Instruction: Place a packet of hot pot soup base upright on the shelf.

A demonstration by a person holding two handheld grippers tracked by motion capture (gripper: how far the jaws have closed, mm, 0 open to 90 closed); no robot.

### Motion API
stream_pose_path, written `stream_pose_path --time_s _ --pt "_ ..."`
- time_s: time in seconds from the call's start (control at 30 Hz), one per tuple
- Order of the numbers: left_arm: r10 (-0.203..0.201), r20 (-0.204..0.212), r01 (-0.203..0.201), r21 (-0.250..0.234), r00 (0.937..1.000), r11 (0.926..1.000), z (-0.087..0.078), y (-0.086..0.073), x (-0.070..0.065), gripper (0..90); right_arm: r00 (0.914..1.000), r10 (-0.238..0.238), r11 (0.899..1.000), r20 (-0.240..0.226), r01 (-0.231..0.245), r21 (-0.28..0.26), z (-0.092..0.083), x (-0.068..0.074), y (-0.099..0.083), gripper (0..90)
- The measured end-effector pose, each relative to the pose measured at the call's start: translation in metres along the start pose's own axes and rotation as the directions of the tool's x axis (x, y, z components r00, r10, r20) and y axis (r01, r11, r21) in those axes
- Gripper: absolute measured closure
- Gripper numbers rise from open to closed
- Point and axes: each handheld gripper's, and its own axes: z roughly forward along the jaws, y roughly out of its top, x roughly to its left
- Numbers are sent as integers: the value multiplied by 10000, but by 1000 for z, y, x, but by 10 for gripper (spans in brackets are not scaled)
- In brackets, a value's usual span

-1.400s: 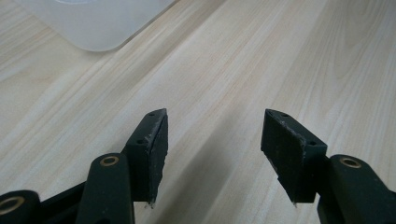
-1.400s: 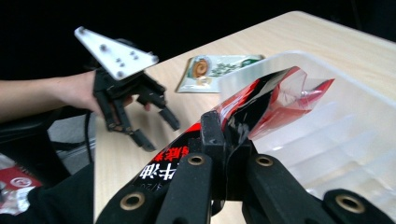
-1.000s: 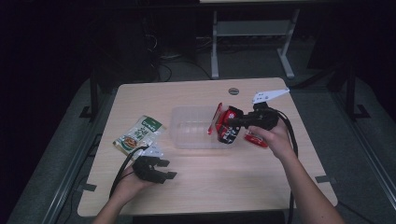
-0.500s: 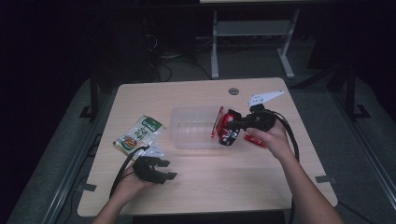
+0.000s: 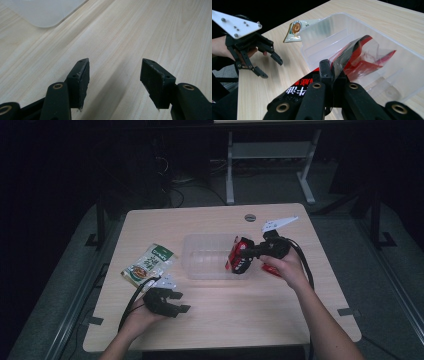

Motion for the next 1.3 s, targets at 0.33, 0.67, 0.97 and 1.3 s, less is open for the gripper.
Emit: stream_pose_path --time_s 0.33,0.67,0.97,1.3 --pt "-70 40 70 -24 10000 10000 -1 -1 -1 402 9998 148 9994 -158 -143 321 24 -6 2 900" --pt "42 70 -42 119 10000 9999 1 -1 -1 402 9997 255 9983 15 -256 532 35 -11 -1 900" --pt "105 104 -107 231 9999 9997 2 -1 -1 402 9986 517 9975 91 -520 471 40 -16 -3 898" --pt "107 130 -109 196 9999 9997 3 -1 -1 400 9978 568 9981 339 -576 232 37 -15 0 768"
